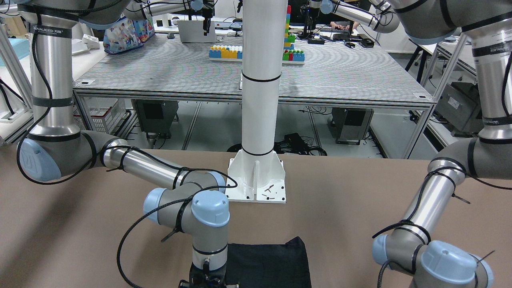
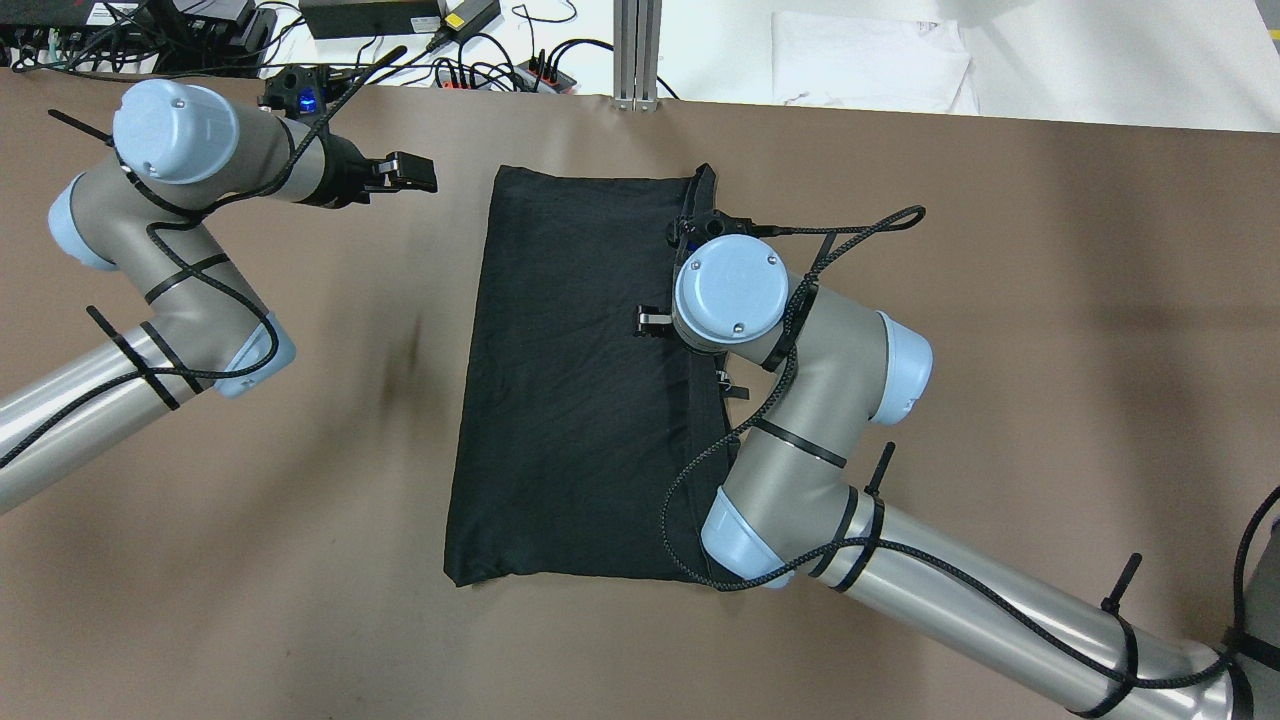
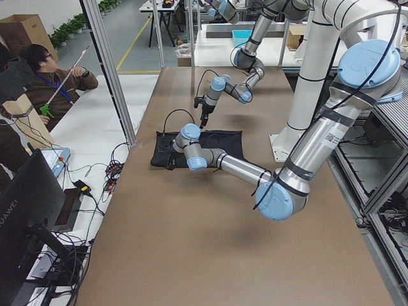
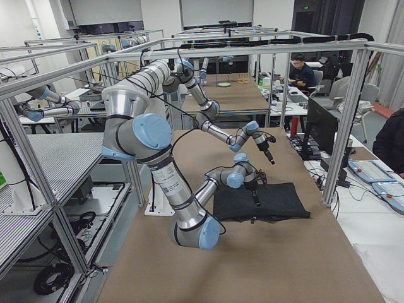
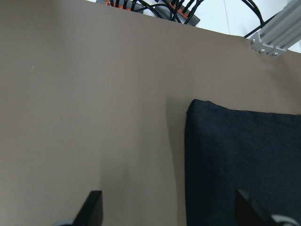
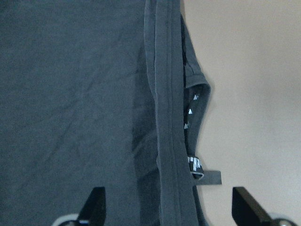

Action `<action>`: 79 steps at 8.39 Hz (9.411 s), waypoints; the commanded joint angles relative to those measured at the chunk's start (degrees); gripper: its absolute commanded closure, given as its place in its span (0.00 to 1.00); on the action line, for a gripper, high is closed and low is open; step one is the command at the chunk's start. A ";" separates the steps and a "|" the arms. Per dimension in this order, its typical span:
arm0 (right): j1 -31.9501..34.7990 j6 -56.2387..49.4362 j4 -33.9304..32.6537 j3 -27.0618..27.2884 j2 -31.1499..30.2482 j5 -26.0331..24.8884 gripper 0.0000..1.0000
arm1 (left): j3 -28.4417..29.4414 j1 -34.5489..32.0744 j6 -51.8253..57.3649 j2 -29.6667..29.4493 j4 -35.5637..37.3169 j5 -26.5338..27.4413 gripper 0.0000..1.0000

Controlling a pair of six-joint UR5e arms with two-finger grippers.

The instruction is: Fold clothes

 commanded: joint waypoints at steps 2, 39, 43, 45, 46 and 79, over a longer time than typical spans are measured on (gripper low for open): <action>0.68 -0.43 11.69 -11.75 0.63 -0.40 0.06 | -2.76 -1.68 0.55 2.43 0.17 -1.48 0.00; 11.05 -13.80 23.39 -25.49 2.22 3.10 0.06 | 5.41 -1.60 1.08 -5.39 0.35 -0.60 0.00; 9.05 -7.40 16.97 -20.63 3.80 6.38 0.06 | 5.41 -1.68 1.08 -5.57 0.35 -0.60 0.00; 6.40 -4.84 17.05 -20.90 3.71 5.06 0.06 | 5.67 -1.68 1.08 -5.57 0.35 -0.60 0.00; 5.61 -4.83 17.05 -20.90 3.80 3.31 0.06 | 5.94 -1.68 1.08 -5.74 0.35 -0.60 0.00; 0.85 -4.71 4.40 7.28 -19.27 5.49 0.06 | 5.68 -0.89 -0.07 -6.36 1.49 0.89 0.00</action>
